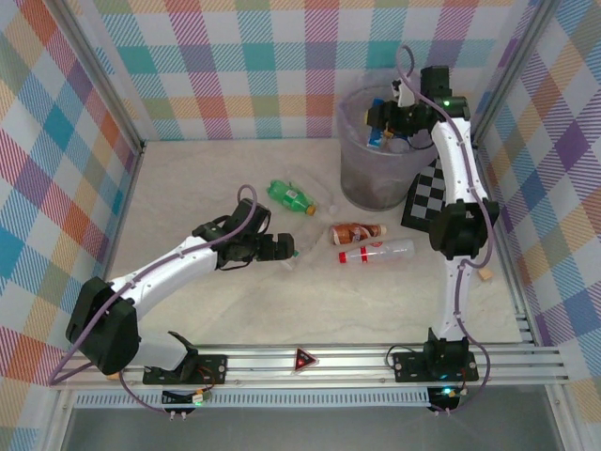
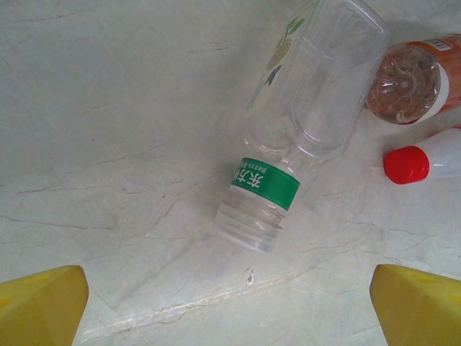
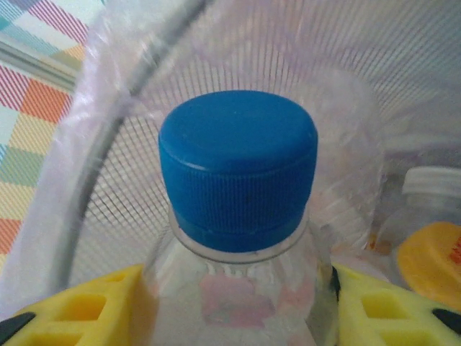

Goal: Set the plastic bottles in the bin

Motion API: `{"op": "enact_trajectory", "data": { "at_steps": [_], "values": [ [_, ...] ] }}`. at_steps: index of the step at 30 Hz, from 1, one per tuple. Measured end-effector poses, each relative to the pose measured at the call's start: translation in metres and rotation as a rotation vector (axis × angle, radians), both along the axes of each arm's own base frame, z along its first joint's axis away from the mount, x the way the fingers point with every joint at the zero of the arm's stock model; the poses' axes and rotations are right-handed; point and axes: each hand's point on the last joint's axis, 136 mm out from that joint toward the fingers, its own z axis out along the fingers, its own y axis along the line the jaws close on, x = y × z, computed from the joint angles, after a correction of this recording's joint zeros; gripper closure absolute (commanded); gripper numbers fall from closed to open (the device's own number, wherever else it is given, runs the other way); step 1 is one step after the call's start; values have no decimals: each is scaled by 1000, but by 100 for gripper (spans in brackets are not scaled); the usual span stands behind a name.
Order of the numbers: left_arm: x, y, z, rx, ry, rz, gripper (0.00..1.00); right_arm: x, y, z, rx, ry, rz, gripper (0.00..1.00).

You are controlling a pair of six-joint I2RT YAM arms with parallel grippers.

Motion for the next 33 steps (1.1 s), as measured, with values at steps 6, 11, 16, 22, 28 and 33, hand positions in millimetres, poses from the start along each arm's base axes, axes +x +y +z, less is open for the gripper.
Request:
{"op": "enact_trajectory", "data": {
  "at_steps": [6,11,16,22,28,33],
  "values": [
    [3,-4,1,-14,-10,-4,0,2,4,-10,17,22,8,39],
    [4,-6,-2,-18,-5,-8,0,5,0,-23,-4,49,-13,19],
    [4,-8,-3,-23,2,-13,0,11,2,-24,-7,40,-15,13],
    [4,-8,-4,-18,-1,-19,0,13,-5,-14,-29,17,-51,4],
    [2,-10,-12,5,14,-44,0,4,-15,23,-52,-52,-88,1],
    [6,-21,-18,31,24,-85,0,-22,-19,86,-47,-170,-102,0]
  ]
}}
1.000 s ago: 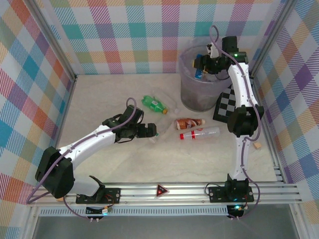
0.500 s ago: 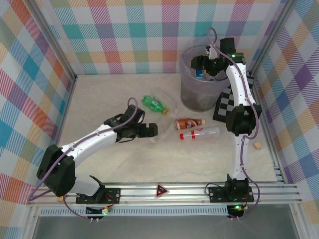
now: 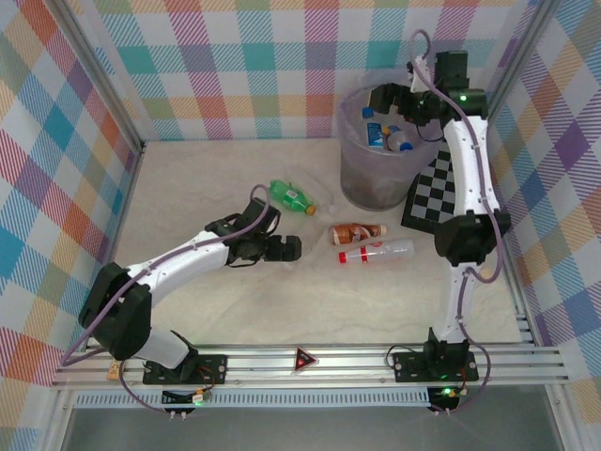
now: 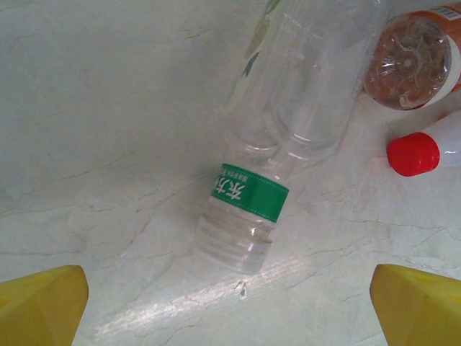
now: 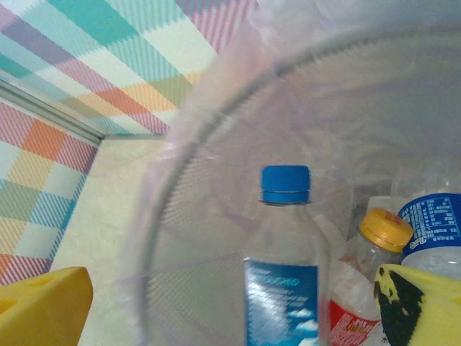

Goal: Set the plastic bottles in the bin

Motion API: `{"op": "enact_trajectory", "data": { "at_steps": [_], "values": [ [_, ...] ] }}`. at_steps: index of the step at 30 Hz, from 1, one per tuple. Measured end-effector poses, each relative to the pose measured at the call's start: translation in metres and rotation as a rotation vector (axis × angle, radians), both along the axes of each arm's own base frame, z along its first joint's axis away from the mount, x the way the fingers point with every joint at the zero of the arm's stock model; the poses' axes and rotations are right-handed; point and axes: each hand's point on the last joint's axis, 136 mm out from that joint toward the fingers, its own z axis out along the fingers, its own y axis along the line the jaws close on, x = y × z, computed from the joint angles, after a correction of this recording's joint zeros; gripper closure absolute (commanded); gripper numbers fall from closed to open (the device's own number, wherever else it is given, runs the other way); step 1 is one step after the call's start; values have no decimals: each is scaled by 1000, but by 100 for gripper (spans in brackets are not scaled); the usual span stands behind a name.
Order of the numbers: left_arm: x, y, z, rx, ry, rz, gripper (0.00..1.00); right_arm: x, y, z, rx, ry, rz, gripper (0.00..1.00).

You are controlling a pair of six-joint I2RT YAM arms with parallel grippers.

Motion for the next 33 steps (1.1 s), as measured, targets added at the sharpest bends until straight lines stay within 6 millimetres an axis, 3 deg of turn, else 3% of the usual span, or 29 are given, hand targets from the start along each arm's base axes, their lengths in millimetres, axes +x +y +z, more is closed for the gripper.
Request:
{"op": "enact_trajectory", "data": {
  "at_steps": [5,9,14,18,25,33],
  "values": [
    [6,-16,-8,26,7,-54,0,-42,-2,55,13,-77,-1,0],
    [9,-22,-24,60,34,-76,0,-86,0,70,40,-55,19,0],
    [21,-30,-37,88,40,-97,2,-136,1,55,60,19,32,1],
    [28,-41,-46,100,22,-123,7,-161,-1,36,68,70,19,0],
    [25,-43,-72,180,42,-161,19,-179,-5,5,83,131,-23,1],
    [19,-39,-78,227,40,-171,47,-181,-9,-16,90,171,-57,1]
  ]
}}
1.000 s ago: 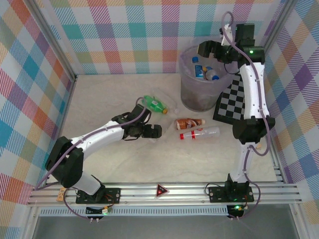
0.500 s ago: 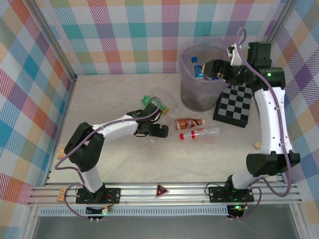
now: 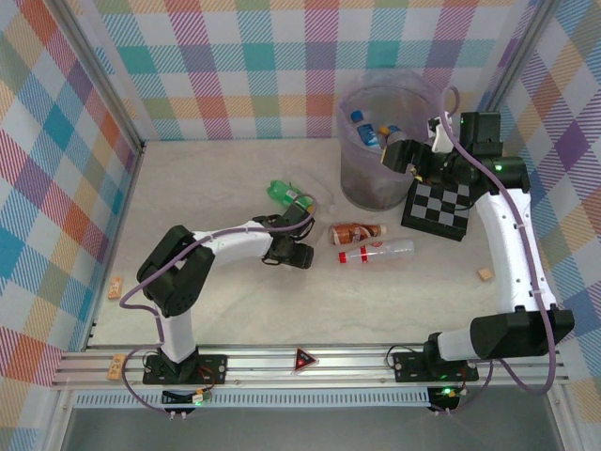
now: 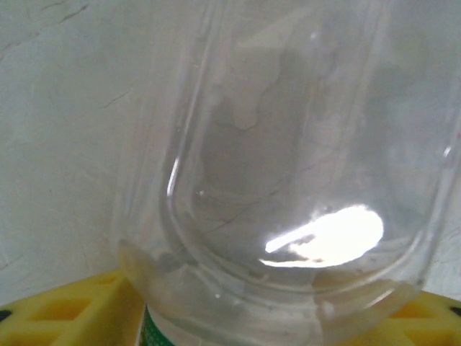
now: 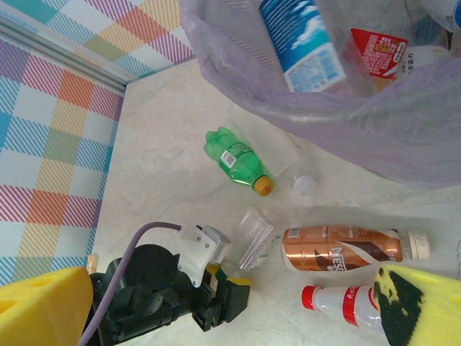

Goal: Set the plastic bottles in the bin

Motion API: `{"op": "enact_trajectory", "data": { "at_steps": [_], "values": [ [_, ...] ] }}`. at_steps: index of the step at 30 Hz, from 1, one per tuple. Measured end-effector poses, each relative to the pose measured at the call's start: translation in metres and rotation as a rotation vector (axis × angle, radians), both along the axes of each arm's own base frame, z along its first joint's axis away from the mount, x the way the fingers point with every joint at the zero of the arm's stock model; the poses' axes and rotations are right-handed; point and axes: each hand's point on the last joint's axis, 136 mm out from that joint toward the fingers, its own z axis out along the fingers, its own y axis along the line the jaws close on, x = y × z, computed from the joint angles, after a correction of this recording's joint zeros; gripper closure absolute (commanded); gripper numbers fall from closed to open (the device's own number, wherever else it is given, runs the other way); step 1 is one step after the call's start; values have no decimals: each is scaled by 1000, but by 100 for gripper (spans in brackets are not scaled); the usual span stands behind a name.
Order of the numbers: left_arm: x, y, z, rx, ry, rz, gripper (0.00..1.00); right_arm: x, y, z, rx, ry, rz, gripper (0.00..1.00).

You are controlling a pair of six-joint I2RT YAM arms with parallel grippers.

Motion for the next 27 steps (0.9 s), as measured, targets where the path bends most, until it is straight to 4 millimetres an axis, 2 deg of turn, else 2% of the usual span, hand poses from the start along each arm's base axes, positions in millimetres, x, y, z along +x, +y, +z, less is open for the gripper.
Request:
{"op": "enact_trajectory", "data": {
  "at_steps": [4,11,14,16,20,27],
  "values": [
    [1,2,0,8,-6,11,61,1,-1,-3,5,7,-8,0],
    [-1,4,1,13,-5,15,65,-3,-1,4,12,-14,-16,0],
    [-4,7,10,3,-16,15,67,-8,1,13,27,-47,-2,0],
    [-6,8,24,-18,-36,15,69,-12,5,21,47,-73,19,0],
    [-6,6,68,-105,-113,9,70,-19,15,31,95,-100,76,2],
    [-10,-14,146,-339,-242,-48,74,-28,49,22,142,-76,177,5]
  ]
}}
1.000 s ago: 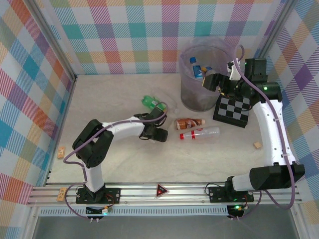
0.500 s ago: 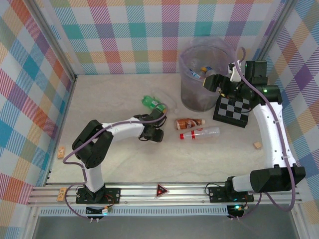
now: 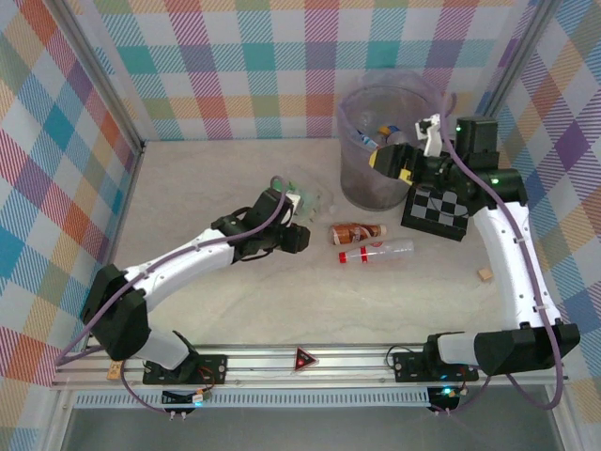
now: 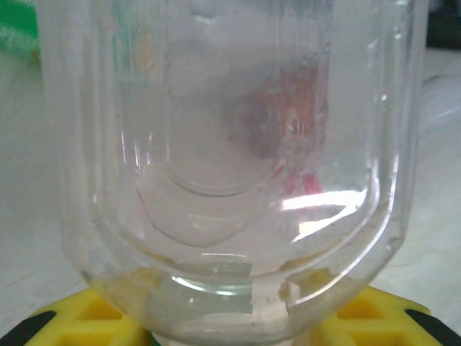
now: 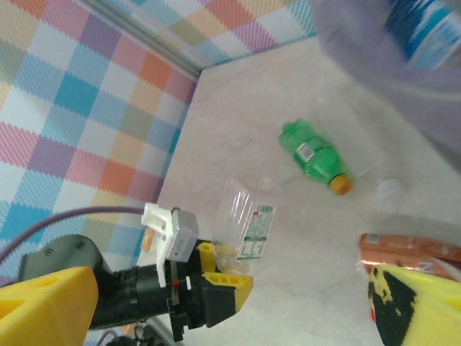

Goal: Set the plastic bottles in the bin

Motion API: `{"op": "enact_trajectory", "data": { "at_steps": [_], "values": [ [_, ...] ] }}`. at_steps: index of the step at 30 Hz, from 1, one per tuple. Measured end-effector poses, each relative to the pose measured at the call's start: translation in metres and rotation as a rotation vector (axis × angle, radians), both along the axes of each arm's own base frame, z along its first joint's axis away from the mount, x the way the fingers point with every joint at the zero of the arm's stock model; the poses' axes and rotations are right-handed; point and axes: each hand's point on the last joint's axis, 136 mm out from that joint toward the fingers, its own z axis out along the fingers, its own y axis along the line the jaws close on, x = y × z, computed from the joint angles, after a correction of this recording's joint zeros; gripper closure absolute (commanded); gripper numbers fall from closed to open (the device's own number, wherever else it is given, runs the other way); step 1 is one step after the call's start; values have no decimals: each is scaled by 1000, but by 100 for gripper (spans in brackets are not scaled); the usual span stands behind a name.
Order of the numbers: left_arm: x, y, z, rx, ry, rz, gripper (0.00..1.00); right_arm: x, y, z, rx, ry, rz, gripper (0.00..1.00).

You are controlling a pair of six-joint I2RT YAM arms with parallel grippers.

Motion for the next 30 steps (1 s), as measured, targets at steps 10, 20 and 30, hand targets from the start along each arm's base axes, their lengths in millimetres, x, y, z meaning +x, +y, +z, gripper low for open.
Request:
{"op": "enact_trajectory", "data": {
  "at_steps": [10,20,30],
  "values": [
    [-11,-44,59,-310,-56,-149,76,4,76,-56,77,168,149,8],
    [-17,-55,71,-392,-47,-197,77,15,113,-83,107,246,203,30],
    [-17,-52,61,-373,-30,-181,56,18,113,-93,87,250,188,50]
  ]
}}
